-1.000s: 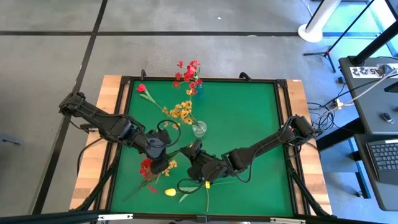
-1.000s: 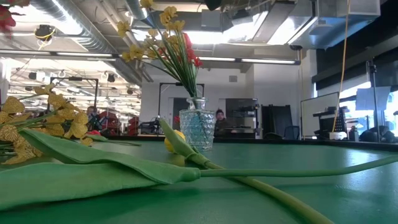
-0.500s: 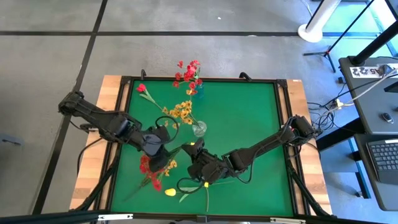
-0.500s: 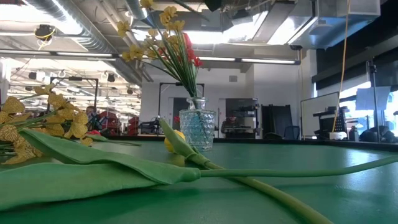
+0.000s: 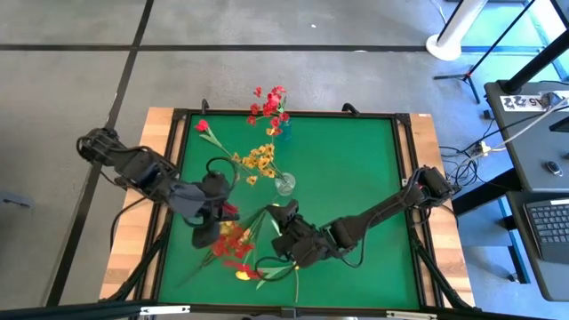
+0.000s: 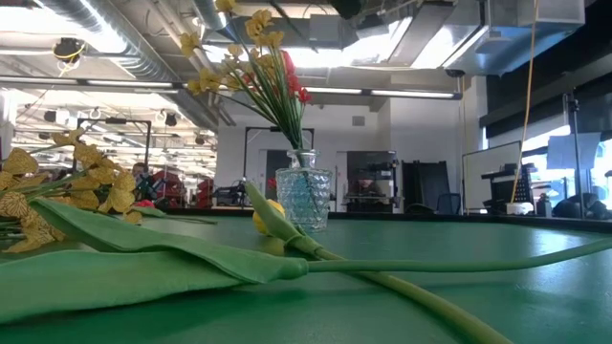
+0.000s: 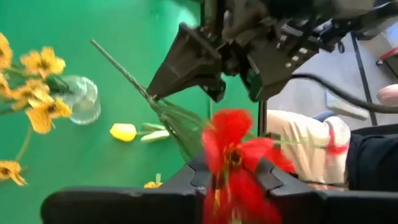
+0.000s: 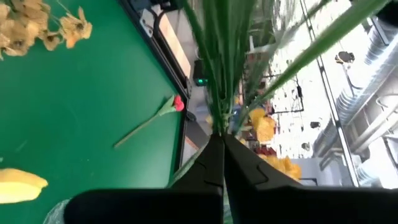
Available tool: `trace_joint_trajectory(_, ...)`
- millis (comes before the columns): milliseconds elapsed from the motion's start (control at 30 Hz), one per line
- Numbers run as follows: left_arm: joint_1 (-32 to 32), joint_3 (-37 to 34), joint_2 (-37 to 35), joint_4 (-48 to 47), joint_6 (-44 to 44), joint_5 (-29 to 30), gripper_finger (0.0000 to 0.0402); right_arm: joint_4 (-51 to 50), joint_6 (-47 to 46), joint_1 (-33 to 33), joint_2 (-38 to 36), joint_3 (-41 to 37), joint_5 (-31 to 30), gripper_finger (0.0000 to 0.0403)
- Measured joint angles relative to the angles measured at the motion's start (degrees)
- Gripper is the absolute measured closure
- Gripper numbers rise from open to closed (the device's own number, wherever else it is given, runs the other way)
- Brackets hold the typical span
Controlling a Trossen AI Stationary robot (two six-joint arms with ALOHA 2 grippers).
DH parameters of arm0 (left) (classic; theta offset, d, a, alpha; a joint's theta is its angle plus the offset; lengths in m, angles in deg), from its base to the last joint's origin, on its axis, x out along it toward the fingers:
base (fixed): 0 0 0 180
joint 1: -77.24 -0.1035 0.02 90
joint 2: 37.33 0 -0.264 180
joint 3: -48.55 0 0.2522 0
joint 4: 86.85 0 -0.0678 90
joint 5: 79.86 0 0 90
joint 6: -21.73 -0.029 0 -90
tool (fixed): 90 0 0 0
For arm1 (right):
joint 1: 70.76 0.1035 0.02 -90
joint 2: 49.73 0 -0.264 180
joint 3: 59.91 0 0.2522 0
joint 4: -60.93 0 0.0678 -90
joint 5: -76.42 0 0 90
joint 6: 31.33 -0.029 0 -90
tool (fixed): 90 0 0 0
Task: Sort flowers into vase by color
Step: Put the red flowers into the blue vase
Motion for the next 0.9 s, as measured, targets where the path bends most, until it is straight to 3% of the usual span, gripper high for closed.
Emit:
trace_joint_trajectory(167,2.51,2.97,-0.02,-1.77,-1.79,5.16,0.0356,0.03,-2.0,0.26,-2.37,-0.07,-1.27,0.0403)
trace_joint_trajectory(300,5.59,6.31,-0.02,-4.59,-3.62,12.6,0.0356,-0.09,-6.91,0.24,-6.88,-0.03,0.66,0.0403)
trace_joint_trajectory(700,17.63,10.83,-3.14,-5.68,-10.64,38.61,0.0356,-13.58,-27.4,-5.42,-19.28,0.06,16.83,0.0403)
trace_joint_trajectory(900,20.95,10.01,-3.15,-8.13,-10.27,45.31,0.0356,-10.75,-30.98,-12.51,-23.64,-2.6,32.33,0.0403)
